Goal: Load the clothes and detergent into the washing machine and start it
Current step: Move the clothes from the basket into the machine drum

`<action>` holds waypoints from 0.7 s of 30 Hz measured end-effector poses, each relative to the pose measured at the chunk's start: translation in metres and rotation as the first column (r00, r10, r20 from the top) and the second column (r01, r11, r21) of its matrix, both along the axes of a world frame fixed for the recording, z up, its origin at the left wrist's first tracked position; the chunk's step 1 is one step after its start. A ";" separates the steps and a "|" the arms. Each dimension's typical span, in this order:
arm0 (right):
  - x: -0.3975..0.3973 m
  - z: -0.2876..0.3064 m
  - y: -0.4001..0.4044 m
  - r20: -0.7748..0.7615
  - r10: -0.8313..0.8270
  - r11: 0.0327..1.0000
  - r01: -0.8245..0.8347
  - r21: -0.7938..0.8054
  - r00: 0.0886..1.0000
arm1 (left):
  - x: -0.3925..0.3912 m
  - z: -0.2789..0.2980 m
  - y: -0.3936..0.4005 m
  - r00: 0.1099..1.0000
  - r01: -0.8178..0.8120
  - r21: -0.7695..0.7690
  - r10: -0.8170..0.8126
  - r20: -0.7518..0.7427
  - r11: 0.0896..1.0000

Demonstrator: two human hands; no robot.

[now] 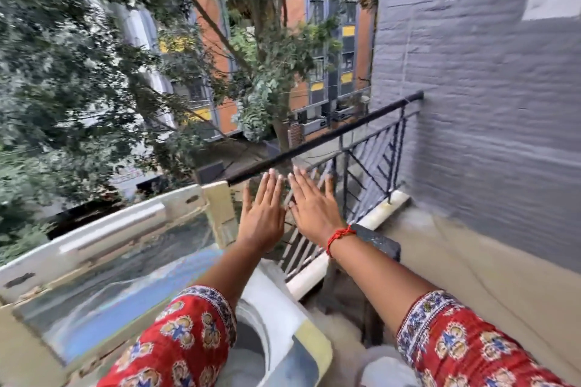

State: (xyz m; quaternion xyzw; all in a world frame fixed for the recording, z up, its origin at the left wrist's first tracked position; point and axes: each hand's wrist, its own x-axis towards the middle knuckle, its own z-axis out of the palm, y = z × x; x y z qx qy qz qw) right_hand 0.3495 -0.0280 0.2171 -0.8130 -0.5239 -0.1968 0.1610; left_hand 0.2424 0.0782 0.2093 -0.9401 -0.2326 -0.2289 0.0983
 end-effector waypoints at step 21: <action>0.168 -0.072 -0.209 -0.077 -0.382 0.923 0.374 -0.094 0.921 | 0.213 -0.078 -0.186 0.946 0.298 -0.094 -0.307 -0.104 0.950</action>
